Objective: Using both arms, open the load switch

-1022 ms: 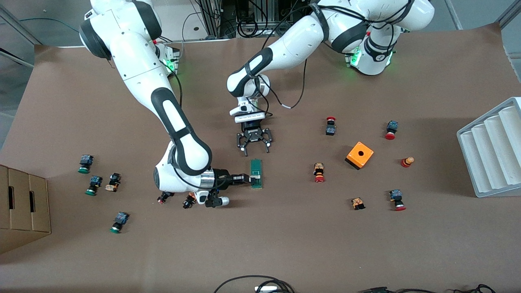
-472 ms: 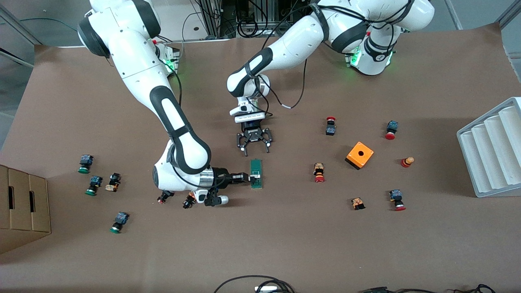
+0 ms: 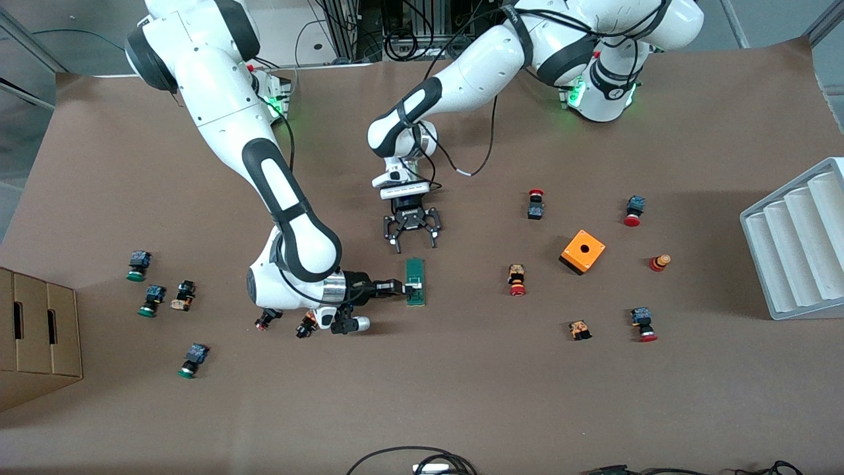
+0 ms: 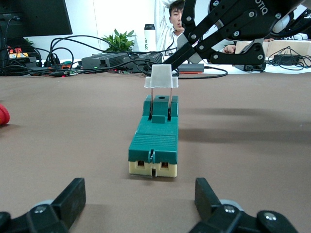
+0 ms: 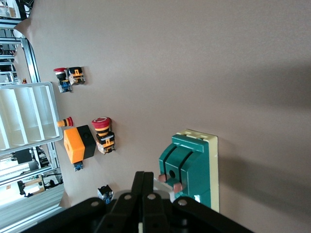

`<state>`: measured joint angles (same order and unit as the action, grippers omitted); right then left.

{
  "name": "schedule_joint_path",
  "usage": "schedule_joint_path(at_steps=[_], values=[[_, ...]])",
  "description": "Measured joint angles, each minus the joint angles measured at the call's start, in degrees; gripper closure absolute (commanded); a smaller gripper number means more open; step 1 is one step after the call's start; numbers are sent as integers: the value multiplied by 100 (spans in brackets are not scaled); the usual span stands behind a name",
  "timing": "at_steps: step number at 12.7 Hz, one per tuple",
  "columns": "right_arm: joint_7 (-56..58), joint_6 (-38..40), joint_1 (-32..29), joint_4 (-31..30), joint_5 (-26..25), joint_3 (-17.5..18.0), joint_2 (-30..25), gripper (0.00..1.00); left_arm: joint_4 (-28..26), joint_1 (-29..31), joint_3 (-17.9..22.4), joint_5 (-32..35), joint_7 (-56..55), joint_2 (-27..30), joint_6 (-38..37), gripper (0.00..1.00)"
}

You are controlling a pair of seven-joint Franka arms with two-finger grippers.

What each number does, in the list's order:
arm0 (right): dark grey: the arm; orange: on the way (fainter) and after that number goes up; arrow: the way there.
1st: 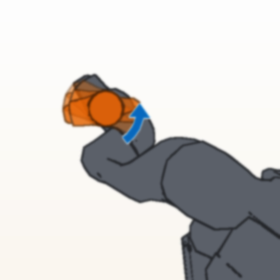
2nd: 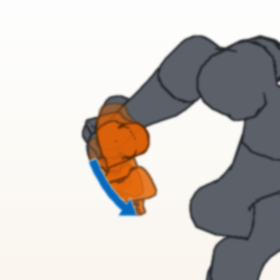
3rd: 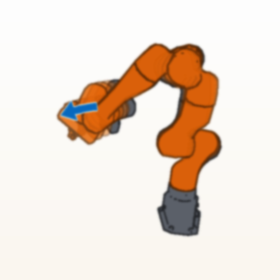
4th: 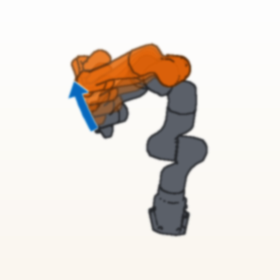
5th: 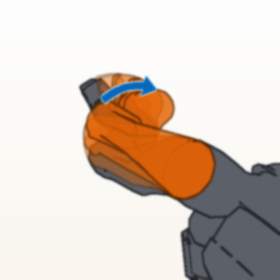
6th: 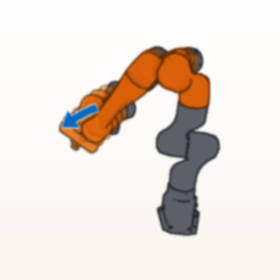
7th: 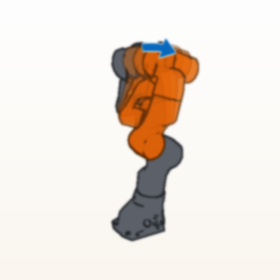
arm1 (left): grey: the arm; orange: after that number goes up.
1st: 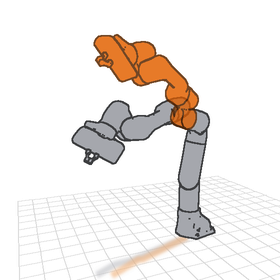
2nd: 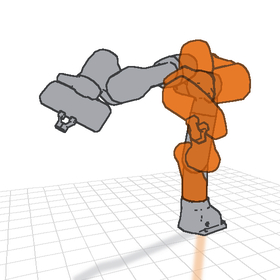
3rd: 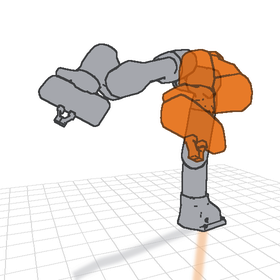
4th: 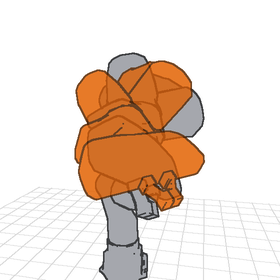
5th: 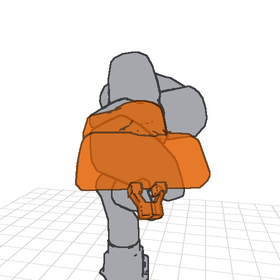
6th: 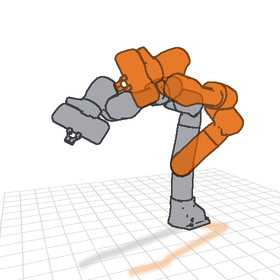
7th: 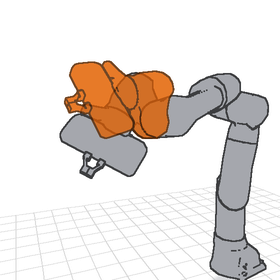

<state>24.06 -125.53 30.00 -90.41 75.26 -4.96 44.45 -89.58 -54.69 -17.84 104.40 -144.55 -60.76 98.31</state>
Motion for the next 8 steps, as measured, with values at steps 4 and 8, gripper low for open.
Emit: schedule_joint_path(at_steps=[4,8], values=[[60,4,1,-61,0,5,-10,100,0,0,0,0,0,0,0,0],[93,5,3,-100,0,9,-27,100,0,0,0,0,0,0,0,0]])
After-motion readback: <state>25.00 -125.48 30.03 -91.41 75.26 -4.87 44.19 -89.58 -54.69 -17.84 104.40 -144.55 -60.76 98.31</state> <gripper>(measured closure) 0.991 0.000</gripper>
